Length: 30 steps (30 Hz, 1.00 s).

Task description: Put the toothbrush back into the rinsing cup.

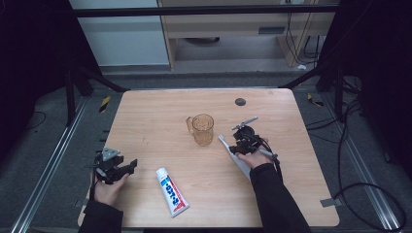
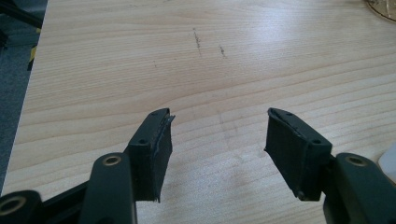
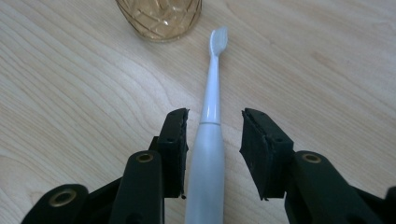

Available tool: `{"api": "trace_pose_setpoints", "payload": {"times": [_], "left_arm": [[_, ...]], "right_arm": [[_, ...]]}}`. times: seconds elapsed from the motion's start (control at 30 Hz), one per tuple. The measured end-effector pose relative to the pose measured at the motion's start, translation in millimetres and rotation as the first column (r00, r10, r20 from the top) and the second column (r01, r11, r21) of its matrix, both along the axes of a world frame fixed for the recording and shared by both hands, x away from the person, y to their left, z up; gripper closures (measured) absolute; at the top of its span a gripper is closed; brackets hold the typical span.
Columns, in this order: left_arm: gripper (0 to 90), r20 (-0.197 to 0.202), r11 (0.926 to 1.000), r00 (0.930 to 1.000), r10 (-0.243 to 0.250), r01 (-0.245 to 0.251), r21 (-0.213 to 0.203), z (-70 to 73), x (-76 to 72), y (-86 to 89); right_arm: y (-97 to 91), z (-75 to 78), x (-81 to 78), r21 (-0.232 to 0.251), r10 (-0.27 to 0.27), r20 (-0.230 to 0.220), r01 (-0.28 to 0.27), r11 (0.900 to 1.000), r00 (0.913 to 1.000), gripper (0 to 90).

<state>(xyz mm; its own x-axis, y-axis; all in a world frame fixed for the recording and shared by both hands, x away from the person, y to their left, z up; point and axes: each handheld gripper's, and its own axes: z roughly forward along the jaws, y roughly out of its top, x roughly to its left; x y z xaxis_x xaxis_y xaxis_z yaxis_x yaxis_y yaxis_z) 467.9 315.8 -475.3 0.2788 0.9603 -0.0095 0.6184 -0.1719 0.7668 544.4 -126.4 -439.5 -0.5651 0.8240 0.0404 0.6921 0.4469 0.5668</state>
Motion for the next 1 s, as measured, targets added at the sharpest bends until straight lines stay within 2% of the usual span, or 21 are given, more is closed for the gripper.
{"api": "trace_pose_setpoints", "payload": {"times": [0.63, 1.0], "left_arm": [[39.9, -0.002, 1.0, 1.0, -0.003, 0.003, 0.003, -0.3, 0.3, -0.3], [39.9, -0.002, 1.0, 1.0, -0.004, 0.004, 0.003, -0.2, 0.3, -0.4]], "right_arm": [[5.0, -24.3, 5.7, -0.062, 0.022, -0.085, -0.028, 0.9977, 0.9962, 61.9], [10.9, -32.1, 7.6, -0.083, 0.024, -0.133, -0.036, 0.9959, 0.9908, 64.8]]}}
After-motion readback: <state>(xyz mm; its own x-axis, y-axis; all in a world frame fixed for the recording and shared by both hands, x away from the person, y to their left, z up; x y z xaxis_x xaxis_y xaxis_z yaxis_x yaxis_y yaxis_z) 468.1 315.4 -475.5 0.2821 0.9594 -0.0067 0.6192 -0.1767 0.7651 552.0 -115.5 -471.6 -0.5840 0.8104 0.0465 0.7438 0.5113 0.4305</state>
